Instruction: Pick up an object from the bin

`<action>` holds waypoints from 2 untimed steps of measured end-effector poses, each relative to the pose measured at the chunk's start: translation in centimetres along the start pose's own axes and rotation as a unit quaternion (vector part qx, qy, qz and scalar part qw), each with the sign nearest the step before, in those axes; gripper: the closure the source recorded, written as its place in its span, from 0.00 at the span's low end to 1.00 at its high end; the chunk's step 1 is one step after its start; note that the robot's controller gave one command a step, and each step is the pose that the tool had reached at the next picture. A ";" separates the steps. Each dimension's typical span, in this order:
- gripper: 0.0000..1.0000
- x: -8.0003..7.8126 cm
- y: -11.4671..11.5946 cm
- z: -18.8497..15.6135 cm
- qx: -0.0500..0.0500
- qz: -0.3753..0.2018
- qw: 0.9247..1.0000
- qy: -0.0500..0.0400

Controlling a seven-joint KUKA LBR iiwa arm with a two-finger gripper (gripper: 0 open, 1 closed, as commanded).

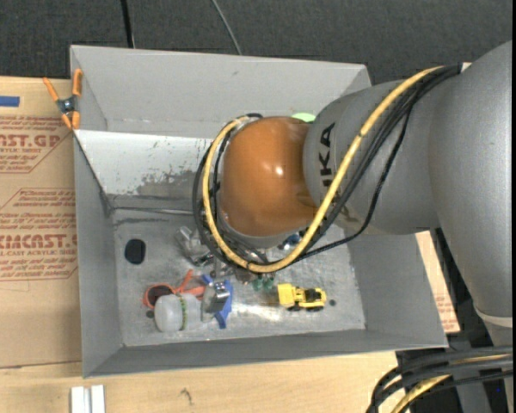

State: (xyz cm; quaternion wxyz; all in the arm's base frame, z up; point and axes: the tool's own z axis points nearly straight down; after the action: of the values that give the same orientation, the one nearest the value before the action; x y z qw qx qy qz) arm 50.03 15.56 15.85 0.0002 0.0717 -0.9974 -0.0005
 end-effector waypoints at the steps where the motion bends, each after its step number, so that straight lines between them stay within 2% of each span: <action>1: 1.00 0.0 0.0 0.0 0.000 0.000 1.000 0.000; 2: 0.00 0.0 0.0 0.0 0.000 0.000 1.000 0.000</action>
Offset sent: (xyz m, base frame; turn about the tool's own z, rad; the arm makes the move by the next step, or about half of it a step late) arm 0.0000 0.0000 0.0000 0.0000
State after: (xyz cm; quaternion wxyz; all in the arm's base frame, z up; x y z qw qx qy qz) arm 50.03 15.54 15.85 0.0003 0.0713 -0.9975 -0.0006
